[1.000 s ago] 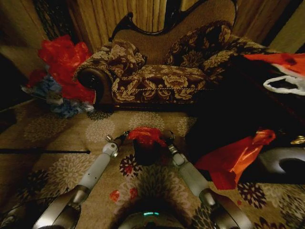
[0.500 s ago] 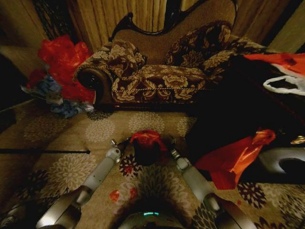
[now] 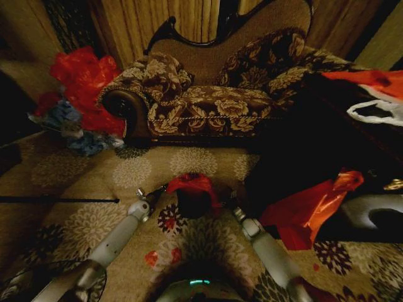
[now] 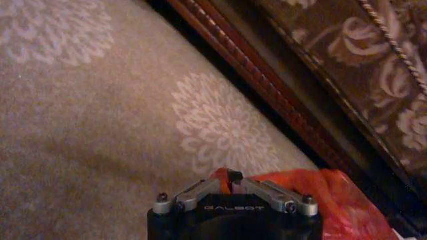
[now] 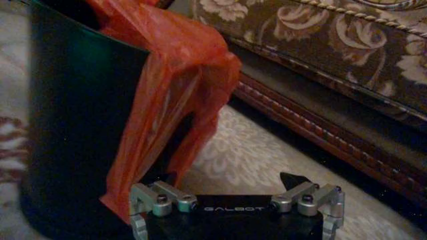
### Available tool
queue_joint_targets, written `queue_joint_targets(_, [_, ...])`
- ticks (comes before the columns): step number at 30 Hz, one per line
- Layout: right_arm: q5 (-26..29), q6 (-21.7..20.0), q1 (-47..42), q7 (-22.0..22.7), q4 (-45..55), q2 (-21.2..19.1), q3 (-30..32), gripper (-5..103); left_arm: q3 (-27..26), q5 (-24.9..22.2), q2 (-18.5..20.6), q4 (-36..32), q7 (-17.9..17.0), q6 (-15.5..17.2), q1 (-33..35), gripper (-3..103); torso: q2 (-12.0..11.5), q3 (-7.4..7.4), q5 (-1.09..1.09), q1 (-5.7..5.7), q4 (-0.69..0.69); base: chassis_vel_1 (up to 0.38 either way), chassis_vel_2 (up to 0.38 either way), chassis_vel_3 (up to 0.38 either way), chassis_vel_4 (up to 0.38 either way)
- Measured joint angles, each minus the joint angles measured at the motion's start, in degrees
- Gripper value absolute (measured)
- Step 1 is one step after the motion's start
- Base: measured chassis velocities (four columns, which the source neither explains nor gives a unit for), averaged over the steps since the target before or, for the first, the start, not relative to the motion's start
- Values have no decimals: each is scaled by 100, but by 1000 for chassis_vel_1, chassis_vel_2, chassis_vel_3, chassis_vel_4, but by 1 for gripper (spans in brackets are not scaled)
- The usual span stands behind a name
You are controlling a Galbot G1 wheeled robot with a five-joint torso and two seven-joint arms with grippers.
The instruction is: Place a garbage bag over the trash bin.
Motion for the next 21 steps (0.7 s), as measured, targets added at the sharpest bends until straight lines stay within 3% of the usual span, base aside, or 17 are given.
queue_joint_targets(5, [-56, 96, -236, -3, 129, 94, -6, 100, 9, 321, 221, -285, 190, -61, 352, 0, 1, 0, 1, 0, 2, 0, 0, 0, 0])
queue_joint_targets(10, [-170, 257, -412, 3, 193, 111, -29, 100, 103, 648, 303, -149, 400, -156, 473, 0, 1, 0, 0, 0, 2, 0, 0, 0, 0])
queue_joint_targets(21, [-304, 446, -625, 98, 220, 88, 158, 100, 359, 875, 131, 160, 515, -270, 300, 0, 0, 2, 2, 1, 1, 0, 0, 0, 0])
